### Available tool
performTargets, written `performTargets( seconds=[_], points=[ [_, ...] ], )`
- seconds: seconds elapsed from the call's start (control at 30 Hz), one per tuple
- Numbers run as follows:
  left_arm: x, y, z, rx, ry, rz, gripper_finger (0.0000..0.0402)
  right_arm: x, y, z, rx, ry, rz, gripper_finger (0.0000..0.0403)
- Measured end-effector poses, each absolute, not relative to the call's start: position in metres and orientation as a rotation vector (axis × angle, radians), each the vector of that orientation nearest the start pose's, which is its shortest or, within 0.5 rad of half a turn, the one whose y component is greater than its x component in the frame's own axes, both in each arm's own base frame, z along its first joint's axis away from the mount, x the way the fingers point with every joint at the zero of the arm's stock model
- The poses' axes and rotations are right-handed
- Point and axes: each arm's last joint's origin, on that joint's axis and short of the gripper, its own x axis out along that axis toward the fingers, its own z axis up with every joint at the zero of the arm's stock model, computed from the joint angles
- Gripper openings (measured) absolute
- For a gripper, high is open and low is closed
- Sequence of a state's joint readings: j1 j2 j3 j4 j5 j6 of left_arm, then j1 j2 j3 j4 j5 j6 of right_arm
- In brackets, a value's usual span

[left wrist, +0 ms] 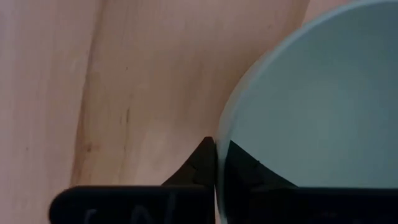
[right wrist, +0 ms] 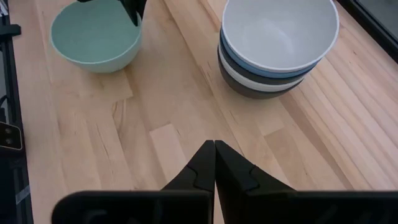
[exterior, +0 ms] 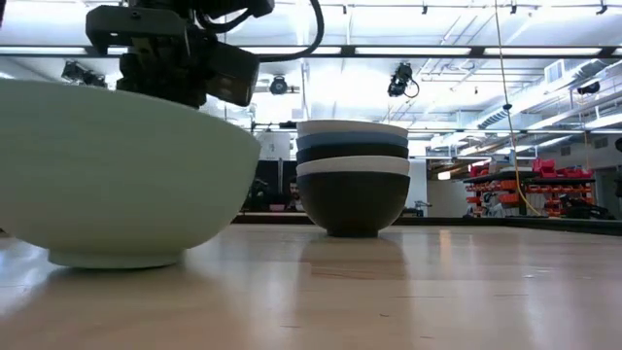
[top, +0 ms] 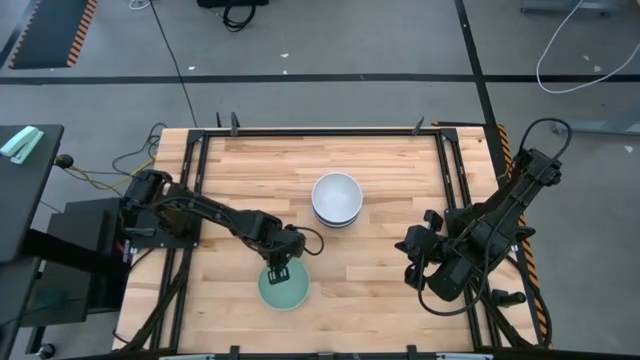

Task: Nest bowls inside each other
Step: Stack the green bowl on the white bowl

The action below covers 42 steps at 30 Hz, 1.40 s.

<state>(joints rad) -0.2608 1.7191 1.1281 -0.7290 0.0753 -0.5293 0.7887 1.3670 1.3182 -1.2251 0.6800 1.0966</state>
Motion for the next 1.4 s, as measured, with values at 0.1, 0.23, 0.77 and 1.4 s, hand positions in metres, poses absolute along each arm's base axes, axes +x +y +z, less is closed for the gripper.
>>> performTargets(
  seconds=[0.1,0.23,0.77,1.4],
  points=[
    [0.308,-0.083,0.189,-0.313,1.385,0.082,0.0012,0.182,0.158,0.324,0.162,0.829,-0.4,0.0013],
    [0.313,-0.081,0.204,-0.286,1.384,0.065,0.0012,0.182,0.158,0.324,0.162,0.828,-0.4,0.0013],
    [0.339,-0.047,0.31,-0.254,1.207,0.152,0.0012,0.182,0.158,0.324,0.155,0.83,-0.397,0.0013],
    [0.351,0.047,0.384,-0.306,0.867,0.348,0.0012,0.183,0.157,0.325,0.136,0.807,-0.408,0.0013]
  ],
)
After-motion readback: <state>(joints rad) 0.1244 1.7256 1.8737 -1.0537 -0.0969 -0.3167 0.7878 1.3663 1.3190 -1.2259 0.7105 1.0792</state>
